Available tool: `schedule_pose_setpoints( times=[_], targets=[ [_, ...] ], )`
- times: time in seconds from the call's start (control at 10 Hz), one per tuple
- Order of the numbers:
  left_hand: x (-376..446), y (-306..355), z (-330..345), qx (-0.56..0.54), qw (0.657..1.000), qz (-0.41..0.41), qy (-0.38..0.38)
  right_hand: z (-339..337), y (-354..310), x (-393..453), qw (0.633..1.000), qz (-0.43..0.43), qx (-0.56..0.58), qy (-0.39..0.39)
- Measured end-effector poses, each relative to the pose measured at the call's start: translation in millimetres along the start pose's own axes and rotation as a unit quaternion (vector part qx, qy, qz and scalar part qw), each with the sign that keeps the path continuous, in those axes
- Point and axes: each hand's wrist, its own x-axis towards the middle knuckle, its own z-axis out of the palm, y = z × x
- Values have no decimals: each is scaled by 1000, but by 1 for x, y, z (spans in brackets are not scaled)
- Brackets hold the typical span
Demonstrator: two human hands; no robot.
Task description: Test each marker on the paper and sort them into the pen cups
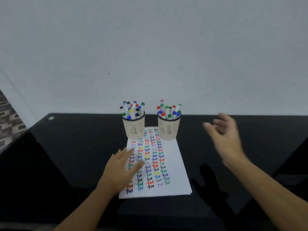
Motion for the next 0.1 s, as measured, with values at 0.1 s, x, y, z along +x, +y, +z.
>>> schedule_pose_setpoints(
  times=[0.1],
  targets=[
    [-24,20,-27,-189,980,-45,38,-86,-74,1,991,-88,67,72]
  ],
)
